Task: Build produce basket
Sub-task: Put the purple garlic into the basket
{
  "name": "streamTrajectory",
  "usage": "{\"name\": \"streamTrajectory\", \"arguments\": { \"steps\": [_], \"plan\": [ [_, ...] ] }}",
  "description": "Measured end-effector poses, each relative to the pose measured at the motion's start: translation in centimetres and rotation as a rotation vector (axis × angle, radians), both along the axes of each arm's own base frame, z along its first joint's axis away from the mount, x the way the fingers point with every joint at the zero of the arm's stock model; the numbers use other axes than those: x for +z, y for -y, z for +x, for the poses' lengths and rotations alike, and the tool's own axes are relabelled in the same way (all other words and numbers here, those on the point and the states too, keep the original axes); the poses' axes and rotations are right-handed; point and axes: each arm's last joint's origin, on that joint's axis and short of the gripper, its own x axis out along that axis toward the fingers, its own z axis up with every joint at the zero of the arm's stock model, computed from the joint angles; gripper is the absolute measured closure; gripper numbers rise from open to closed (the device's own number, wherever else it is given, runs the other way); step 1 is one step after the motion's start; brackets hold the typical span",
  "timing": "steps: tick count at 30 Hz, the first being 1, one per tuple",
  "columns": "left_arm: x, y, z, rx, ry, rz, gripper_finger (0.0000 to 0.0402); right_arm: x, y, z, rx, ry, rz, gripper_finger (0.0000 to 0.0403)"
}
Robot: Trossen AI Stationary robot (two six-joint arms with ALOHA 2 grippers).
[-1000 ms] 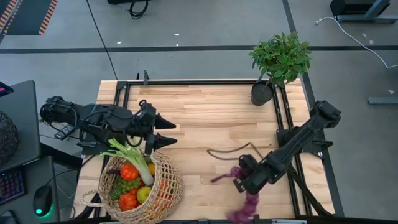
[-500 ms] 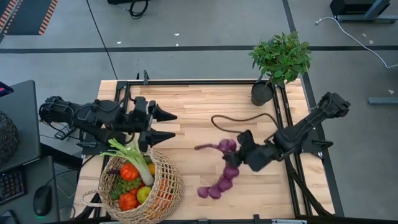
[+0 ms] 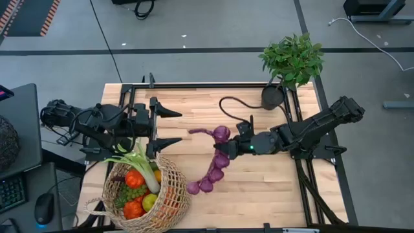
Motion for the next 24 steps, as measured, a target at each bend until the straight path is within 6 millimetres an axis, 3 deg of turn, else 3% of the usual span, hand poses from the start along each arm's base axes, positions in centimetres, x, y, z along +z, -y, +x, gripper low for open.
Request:
{"name": "streamTrajectory", "arguments": {
  "steps": [4,12,24],
  "plan": [
    [0.0,-0.3,0.2,0.082,0.011,-0.035,0.0027,0.5,0.8,0.4,-0.052,0.047,-0.06,0.0227],
    [-0.7,-0.2,2.6,0.174,0.024,-0.013,0.0027,1.3,2.2,1.0,-0.11,0.112,-0.102,0.0227],
    [-1.9,-0.7,6.5,0.299,0.092,-0.084,0.0027,1.4,2.4,1.1,-0.113,0.121,-0.106,0.0227]
  ]
}}
